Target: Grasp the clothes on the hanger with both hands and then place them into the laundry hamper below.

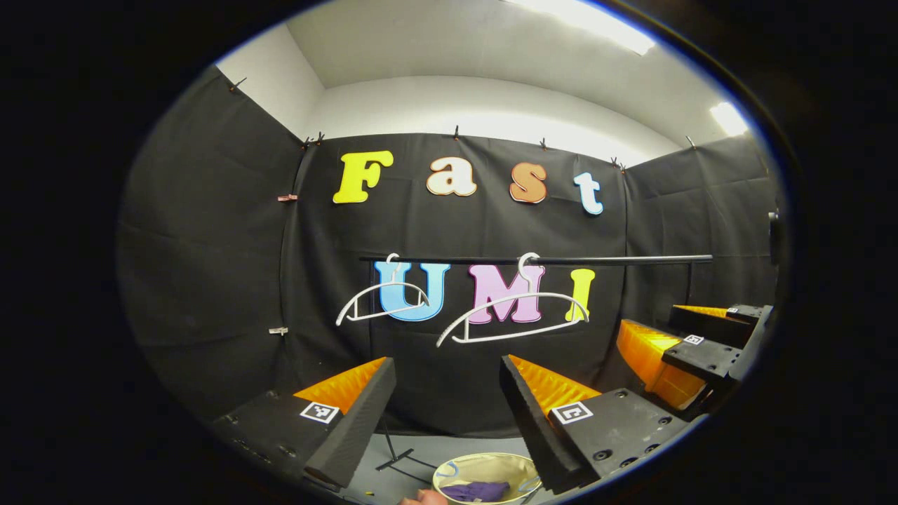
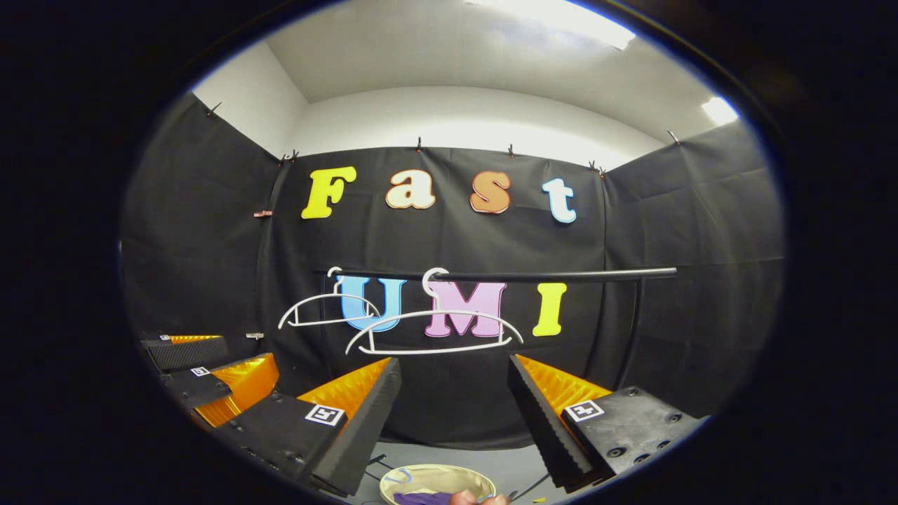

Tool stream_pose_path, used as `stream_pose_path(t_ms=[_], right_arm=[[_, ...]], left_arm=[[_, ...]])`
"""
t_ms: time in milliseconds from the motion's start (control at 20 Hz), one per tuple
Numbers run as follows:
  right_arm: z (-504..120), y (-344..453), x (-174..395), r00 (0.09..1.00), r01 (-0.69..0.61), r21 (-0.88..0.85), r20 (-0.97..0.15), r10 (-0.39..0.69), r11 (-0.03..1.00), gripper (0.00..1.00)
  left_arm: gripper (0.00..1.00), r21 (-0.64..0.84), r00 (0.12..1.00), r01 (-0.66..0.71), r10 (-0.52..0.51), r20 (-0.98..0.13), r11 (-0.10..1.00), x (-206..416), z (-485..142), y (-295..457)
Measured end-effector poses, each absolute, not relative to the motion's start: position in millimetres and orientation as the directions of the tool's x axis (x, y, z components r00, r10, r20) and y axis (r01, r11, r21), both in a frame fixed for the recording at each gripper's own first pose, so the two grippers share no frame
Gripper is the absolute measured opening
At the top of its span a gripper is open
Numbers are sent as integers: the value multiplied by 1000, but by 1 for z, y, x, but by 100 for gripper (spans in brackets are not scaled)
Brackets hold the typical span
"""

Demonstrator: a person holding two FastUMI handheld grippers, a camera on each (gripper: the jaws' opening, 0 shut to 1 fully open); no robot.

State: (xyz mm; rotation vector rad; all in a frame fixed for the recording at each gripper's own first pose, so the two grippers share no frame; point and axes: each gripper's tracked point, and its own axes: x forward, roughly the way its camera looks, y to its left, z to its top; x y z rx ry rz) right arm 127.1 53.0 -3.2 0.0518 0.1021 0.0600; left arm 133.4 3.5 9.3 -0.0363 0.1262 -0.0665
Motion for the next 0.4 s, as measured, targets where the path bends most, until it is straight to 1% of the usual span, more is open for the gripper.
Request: stream_pose_path(t_ms=[50,100,150,250,300,350,400], right_arm=[[-4,53,126,993,-64,47,-98,68,997,98],[-3,52,125,993,-62,57,-93,67,996,98],[-2,51,125,994,-59,75,-89,65,995,98],[-5,45,127,995,-45,74,-89,51,996,98],[-7,42,128,995,-43,56,-84,48,998,96],[-7,41,128,996,-45,37,-78,48,998,98],[-4,42,128,997,-56,28,-60,58,998,100]], left_arm=[[90,-43,991,71,-76,-108,997,133,12,0],[91,-47,992,73,-77,-98,996,134,13,0],[94,-51,992,73,-77,-97,996,134,10,0],[95,-59,989,85,-92,-119,995,137,4,-3],[95,-58,988,95,-101,-119,994,137,4,-5],[92,-55,990,95,-100,-96,994,137,8,-5],[95,-48,995,84,-86,-42,995,138,18,-5]])
